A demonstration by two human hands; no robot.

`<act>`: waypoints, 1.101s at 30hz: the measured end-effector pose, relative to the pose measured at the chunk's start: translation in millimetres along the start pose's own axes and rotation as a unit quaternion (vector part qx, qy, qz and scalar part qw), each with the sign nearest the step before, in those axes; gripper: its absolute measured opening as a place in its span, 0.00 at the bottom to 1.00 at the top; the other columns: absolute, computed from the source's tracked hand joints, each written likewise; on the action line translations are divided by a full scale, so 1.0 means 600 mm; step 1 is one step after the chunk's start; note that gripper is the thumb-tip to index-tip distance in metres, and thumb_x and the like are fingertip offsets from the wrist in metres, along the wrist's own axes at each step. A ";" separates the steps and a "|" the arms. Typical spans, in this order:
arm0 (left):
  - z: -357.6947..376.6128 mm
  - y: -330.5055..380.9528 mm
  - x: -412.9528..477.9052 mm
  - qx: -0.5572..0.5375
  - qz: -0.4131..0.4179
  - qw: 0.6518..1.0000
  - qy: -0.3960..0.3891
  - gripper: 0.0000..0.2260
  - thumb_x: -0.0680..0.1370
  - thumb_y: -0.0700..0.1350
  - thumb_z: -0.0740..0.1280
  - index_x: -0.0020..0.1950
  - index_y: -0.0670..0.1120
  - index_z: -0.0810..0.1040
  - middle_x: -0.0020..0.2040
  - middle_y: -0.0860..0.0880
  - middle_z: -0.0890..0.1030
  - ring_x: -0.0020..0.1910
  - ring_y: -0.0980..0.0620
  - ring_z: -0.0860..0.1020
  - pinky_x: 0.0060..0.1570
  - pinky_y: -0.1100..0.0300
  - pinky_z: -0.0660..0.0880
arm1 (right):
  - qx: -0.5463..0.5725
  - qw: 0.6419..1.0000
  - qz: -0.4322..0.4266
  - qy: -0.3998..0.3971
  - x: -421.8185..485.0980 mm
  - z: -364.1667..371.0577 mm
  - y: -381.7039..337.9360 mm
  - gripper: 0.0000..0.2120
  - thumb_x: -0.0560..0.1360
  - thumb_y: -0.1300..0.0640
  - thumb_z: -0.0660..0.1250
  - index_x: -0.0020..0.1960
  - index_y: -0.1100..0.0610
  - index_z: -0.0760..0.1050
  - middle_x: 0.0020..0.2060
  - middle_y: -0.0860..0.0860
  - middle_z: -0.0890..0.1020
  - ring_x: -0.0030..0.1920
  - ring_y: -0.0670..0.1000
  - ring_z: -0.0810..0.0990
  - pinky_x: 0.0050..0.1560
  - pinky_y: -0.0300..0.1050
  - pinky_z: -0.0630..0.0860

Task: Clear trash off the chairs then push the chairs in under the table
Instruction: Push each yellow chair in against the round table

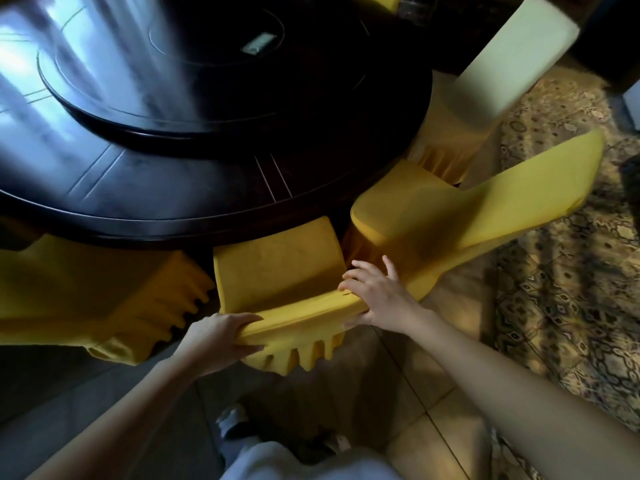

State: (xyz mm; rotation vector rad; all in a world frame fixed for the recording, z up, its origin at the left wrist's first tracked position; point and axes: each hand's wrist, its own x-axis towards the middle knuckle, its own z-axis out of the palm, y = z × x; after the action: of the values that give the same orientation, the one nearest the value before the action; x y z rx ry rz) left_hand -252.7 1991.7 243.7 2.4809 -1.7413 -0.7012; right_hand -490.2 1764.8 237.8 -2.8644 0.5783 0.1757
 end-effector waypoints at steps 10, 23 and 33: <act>-0.034 -0.065 0.071 -0.099 -0.028 0.995 -0.003 0.42 0.57 0.80 0.55 0.63 0.57 0.75 0.49 0.57 0.82 0.38 0.65 0.76 0.33 0.73 0.71 | 0.040 0.999 -0.008 -0.002 0.096 -0.015 0.010 0.37 0.64 0.26 0.63 0.64 0.48 0.72 0.62 0.46 0.77 0.67 0.49 0.70 0.71 0.61 0.55; -0.040 -0.059 0.067 -0.092 -0.044 0.995 -0.003 0.44 0.55 0.80 0.53 0.62 0.57 0.76 0.49 0.57 0.81 0.40 0.61 0.78 0.38 0.64 0.79 | 0.046 0.999 -0.022 -0.002 0.100 -0.018 0.011 0.38 0.62 0.20 0.51 0.53 0.48 0.75 0.45 0.44 0.80 0.41 0.45 0.77 0.39 0.39 0.74; -0.045 -0.024 0.043 -0.031 -0.115 0.992 0.041 0.35 0.60 0.77 0.58 0.55 0.55 0.80 0.41 0.56 0.80 0.36 0.59 0.77 0.29 0.66 0.72 | 0.052 0.993 0.073 0.073 0.053 -0.019 -0.033 0.29 0.67 0.29 0.64 0.58 0.48 0.75 0.53 0.46 0.80 0.54 0.49 0.76 0.57 0.48 0.70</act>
State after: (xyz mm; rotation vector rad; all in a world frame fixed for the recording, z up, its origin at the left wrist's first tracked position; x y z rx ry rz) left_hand -222.5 1967.6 255.1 2.6520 -1.4004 -0.6453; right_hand -452.4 1768.1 247.4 -2.7497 0.8025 -0.0420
